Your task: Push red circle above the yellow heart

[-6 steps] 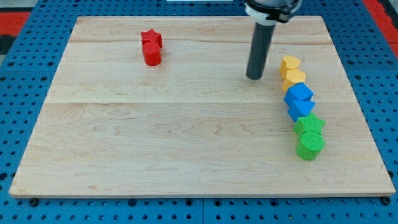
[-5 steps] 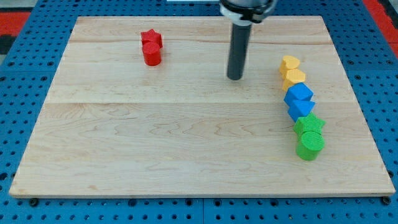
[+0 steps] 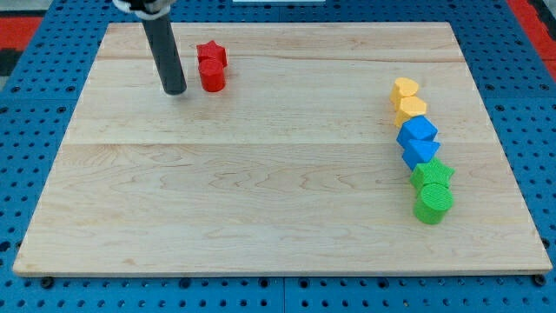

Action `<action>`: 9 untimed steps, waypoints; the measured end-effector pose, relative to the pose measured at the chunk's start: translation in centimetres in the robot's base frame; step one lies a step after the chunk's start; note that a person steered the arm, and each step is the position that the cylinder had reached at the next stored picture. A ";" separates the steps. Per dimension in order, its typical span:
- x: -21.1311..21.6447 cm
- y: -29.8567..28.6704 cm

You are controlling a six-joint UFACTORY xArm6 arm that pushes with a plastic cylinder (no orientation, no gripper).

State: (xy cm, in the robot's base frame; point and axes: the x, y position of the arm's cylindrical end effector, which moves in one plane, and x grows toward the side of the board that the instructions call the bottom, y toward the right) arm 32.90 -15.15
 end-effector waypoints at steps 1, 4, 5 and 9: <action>-2.2 4.2; -1.3 10.9; 0.1 10.9; 1.8 18.5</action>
State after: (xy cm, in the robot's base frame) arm 34.69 3.31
